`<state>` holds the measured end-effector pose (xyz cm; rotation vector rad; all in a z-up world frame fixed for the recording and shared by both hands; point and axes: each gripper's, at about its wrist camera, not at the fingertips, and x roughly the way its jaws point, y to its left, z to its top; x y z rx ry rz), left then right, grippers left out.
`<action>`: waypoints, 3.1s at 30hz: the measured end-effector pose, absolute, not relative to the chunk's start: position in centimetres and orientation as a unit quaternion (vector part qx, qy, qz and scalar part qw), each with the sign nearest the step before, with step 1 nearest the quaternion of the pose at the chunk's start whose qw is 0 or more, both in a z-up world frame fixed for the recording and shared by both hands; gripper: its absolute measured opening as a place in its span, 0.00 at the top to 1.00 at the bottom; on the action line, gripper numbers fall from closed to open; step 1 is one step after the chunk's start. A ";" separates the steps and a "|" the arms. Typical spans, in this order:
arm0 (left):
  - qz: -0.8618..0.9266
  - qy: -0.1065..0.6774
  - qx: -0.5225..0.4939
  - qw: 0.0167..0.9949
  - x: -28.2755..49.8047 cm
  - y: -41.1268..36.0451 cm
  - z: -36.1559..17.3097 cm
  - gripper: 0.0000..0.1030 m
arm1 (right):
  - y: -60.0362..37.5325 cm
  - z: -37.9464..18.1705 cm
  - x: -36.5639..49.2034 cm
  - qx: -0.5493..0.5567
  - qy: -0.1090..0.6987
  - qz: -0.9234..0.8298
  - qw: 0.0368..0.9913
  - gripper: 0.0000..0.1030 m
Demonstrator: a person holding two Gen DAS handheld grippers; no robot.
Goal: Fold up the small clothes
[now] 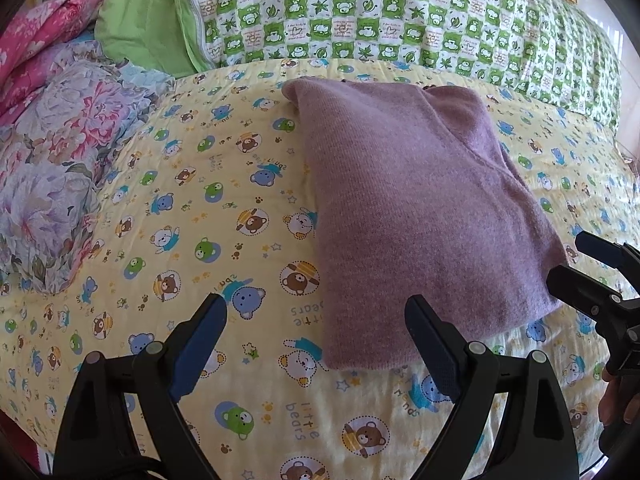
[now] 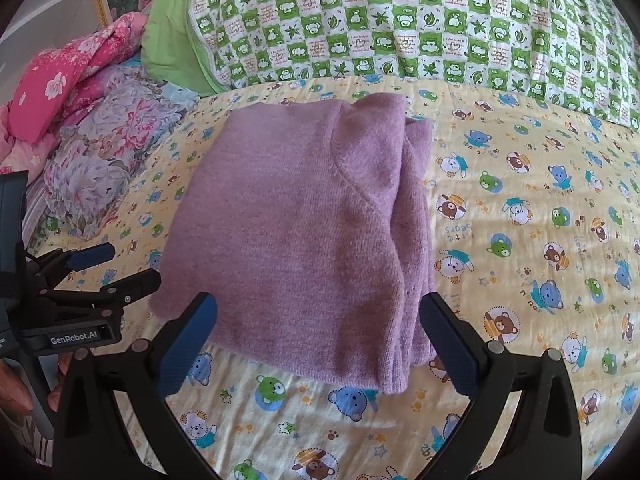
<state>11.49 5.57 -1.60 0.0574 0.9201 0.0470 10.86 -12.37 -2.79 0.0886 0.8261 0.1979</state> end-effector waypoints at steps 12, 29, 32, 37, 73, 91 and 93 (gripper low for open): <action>0.023 0.445 0.026 0.895 11.4 5.5 -1.4 0.11 | -12.5 -2.7 11.1 0.043 0.402 0.104 0.909 0.02; 0.014 0.447 0.030 0.894 11.7 5.4 -1.5 0.11 | -12.8 -2.7 11.3 0.045 0.403 0.106 0.908 0.02; 0.014 0.447 0.030 0.894 11.7 5.4 -1.5 0.11 | -12.7 -2.6 11.3 0.046 0.403 0.105 0.908 0.02; 0.014 0.447 0.029 0.894 11.7 5.4 -1.6 0.11 | -12.7 -2.6 11.2 0.045 0.403 0.105 0.908 0.02; 0.021 0.449 0.021 0.893 12.0 6.0 -1.4 0.11 | -12.3 -2.3 11.4 0.052 0.401 0.101 0.909 0.02; 0.020 0.446 0.025 0.894 12.2 5.5 -1.1 0.11 | -11.7 -2.0 11.3 0.062 0.397 0.092 0.911 0.02; 0.020 0.446 0.026 0.894 12.2 5.4 -1.1 0.11 | -11.6 -1.9 11.2 0.064 0.396 0.091 0.911 0.02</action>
